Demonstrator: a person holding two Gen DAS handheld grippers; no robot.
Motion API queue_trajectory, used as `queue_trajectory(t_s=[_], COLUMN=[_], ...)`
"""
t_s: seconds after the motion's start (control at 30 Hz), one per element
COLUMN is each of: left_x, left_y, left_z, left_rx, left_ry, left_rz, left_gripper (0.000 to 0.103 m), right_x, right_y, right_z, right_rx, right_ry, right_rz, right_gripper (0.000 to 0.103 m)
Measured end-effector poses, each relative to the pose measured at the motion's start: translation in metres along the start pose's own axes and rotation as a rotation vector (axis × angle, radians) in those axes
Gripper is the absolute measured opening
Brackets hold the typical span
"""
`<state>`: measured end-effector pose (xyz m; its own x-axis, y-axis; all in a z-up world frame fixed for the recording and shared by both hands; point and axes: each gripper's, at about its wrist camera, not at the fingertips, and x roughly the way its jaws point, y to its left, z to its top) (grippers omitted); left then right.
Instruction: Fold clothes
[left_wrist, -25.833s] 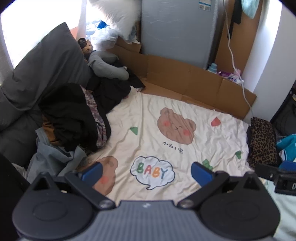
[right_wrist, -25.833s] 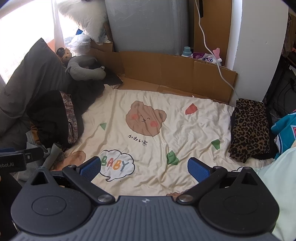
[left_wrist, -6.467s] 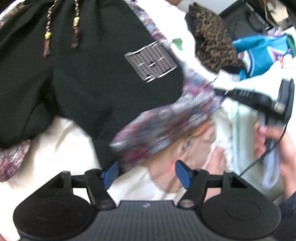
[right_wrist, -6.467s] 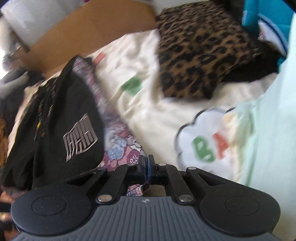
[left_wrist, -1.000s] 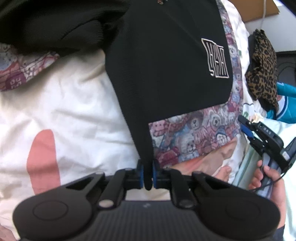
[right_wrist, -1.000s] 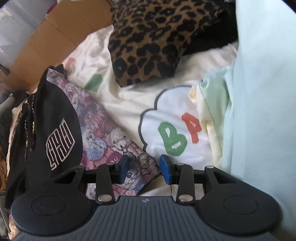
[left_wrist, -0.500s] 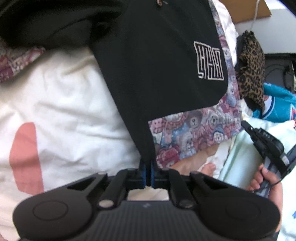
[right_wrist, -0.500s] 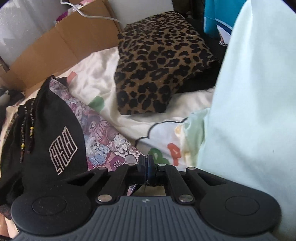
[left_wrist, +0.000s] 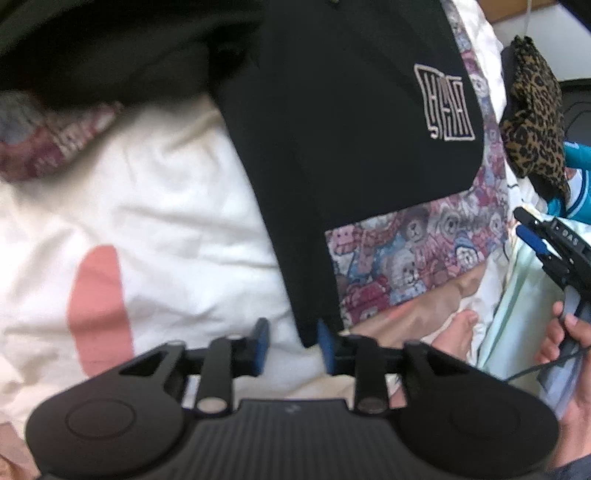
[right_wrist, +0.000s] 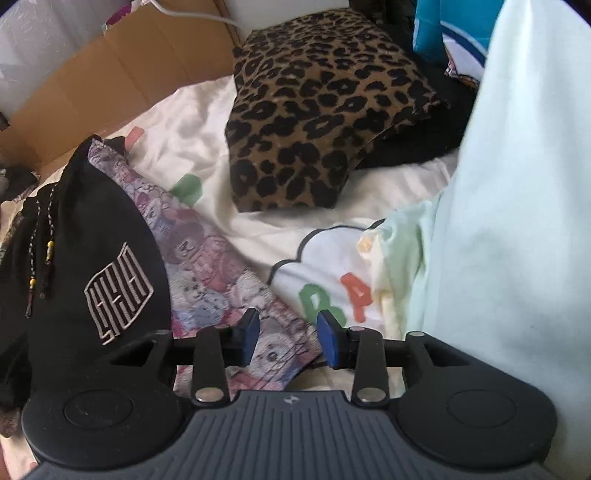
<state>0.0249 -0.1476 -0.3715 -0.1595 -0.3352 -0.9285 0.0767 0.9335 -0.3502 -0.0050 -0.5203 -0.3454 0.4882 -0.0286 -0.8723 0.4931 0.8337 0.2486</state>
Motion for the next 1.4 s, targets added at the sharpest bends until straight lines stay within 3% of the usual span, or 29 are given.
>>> queue_trajectory(t_s=[0.07,0.1,0.4,0.63,0.7,0.77,0.87,1.03,1.23,1.4], left_x=[-0.012,-0.019,-0.104,-0.17,-0.183,-0.195,-0.215,-0.252,-0.289,-0.288], left_y=[0.001,0.001,0.004,0.011,0.019,0.026,0.029,0.034,0.046,0.072], left_z=[0.002,0.004,0.031,0.049,0.056,0.064,0.073,0.085,0.09,0.109], left_rx=[0.009,0.015,0.02,0.122,0.067,0.024,0.056,0.101,0.197,0.161], left_ry=[-0.038,-0.055,-0.202,-0.301,-0.291,-0.274,-0.293,-0.339,-0.367,-0.375], left_rz=[0.03,0.038,0.058,0.085,0.078,0.084,0.115,0.14,0.176,0.211], left_gripper=[0.053,0.054,0.054,0.06,0.06,0.06,0.06,0.06,0.066,0.066], right_x=[-0.006,-0.011,-0.104,-0.177,-0.193,-0.206,-0.226,-0.243,-0.233,-0.204], right_y=[0.011,0.017,0.071,0.12,0.142,0.169,0.203,0.244,0.269,0.279], right_z=[0.007,0.012,0.066,0.099,0.103,0.104,0.1,0.085,0.053,0.018], right_rx=[-0.016,-0.028,-0.092,-0.133,-0.165,-0.235,-0.289,-0.262,-0.156,-0.09], right_ry=[0.021,0.028,-0.012,-0.015,0.001,0.031,0.058,0.078,0.099,0.122], right_rz=[0.031,0.033,0.125,0.177,0.179,0.191,0.212,0.246,0.278,0.34], right_gripper=[0.042,0.042,0.043,0.046,0.046,0.046,0.046,0.046,0.046,0.046])
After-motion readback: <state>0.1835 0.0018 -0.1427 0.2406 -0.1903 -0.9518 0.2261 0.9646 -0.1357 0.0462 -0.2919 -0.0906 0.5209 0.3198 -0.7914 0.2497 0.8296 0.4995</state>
